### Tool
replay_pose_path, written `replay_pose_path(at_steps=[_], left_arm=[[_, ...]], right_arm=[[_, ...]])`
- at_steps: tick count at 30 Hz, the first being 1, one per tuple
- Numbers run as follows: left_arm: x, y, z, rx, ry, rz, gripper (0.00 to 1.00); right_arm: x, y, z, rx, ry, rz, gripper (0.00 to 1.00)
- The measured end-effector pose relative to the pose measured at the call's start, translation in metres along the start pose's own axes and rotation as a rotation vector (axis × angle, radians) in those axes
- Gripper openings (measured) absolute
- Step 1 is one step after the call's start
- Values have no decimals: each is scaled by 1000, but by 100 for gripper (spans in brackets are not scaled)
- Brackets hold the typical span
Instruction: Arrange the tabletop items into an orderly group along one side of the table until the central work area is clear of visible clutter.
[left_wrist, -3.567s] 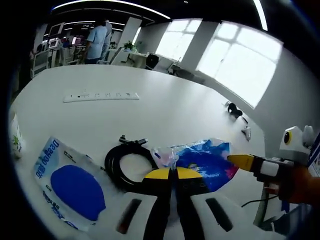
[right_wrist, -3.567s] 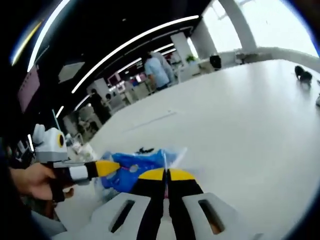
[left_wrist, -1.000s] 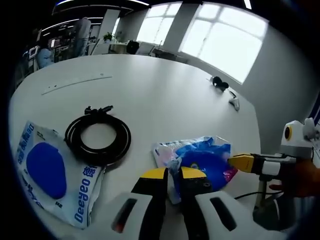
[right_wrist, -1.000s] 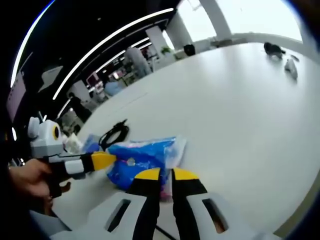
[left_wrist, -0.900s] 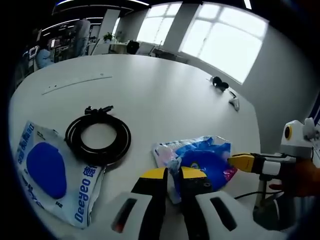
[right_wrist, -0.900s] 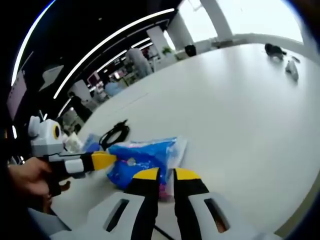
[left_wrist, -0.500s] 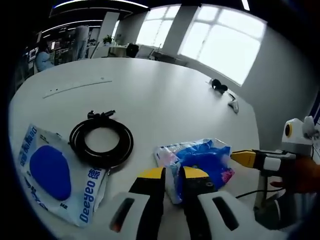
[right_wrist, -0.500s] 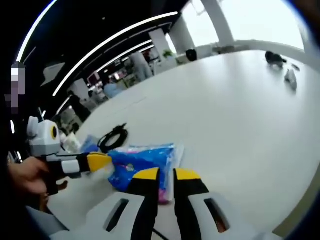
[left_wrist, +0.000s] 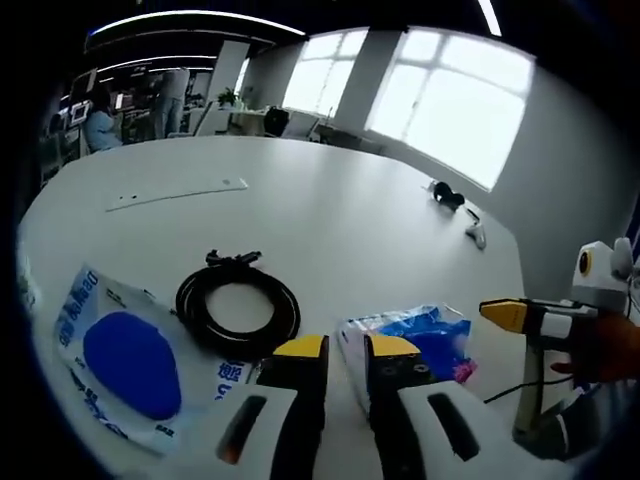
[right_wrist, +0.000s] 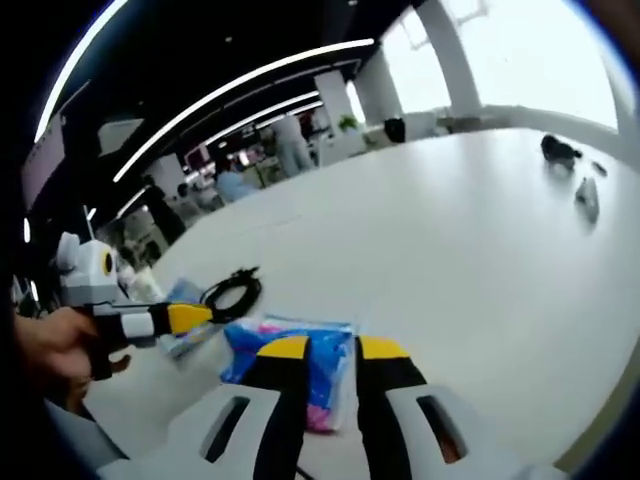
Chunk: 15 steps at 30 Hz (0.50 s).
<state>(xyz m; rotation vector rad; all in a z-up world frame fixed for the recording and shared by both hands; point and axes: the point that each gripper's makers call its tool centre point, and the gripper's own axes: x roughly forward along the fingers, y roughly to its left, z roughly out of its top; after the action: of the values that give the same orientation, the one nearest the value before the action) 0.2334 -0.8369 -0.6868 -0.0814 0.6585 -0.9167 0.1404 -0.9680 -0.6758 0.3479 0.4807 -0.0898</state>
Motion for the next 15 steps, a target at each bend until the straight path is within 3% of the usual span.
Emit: replay_pose_path(at_steps=[15], left_arm=[[-11,36,26,-22,-56,48,20]], right_arm=[[26,25,28,-103,3,57,17]])
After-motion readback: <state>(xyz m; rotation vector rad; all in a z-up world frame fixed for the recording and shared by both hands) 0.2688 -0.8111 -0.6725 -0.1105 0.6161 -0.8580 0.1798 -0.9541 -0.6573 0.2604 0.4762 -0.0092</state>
